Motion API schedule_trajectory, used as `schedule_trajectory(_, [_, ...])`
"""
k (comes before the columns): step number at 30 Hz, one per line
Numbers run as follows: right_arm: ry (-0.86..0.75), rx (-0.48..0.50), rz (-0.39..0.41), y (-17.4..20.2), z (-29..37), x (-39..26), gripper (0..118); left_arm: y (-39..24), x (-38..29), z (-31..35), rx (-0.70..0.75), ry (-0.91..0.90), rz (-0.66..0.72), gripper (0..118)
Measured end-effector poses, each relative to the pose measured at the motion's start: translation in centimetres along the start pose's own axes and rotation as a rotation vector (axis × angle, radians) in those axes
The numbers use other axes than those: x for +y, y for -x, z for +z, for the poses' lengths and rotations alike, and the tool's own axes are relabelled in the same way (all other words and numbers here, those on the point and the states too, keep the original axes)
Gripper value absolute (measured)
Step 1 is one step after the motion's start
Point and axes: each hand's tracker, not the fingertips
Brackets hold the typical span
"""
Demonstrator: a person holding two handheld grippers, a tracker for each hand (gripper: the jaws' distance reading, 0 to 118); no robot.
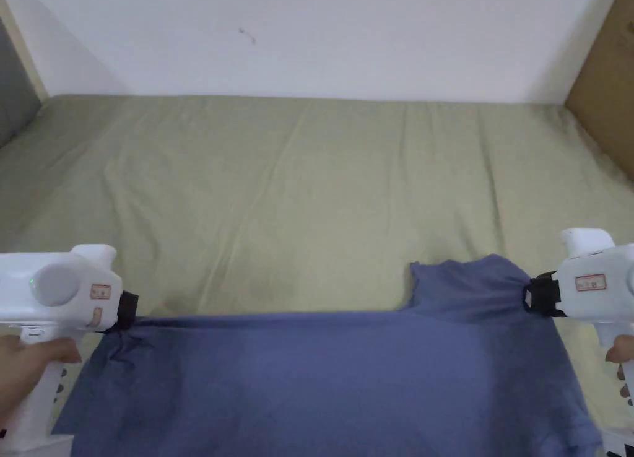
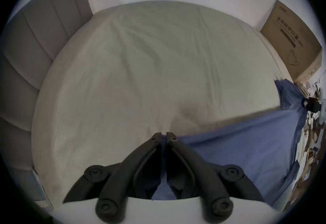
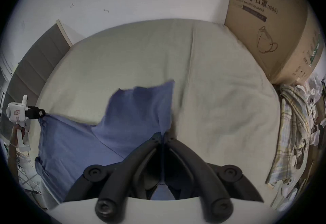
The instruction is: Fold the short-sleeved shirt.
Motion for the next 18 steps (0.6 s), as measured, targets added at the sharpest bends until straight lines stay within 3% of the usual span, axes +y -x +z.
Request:
schedule_trajectory(3, [-0.044,0.017,-0.011,-0.1,3.8,-0.9,3,1.6,-1.0,4.9,-0.043,-0.083,0.048,2])
schedule_trajectory(10, [-0.101,0.039,0.026,0.4,13.1,-8.2,3,2.8,-8.3,15.2,-0.061,-0.164,-0.011,2])
schedule_trajectory(18, [0.094,0.053,-0.021,-0.5,14.2,-23.3,3,2.6,-20.6,15.4,-0.006,-0.019,-0.091,2])
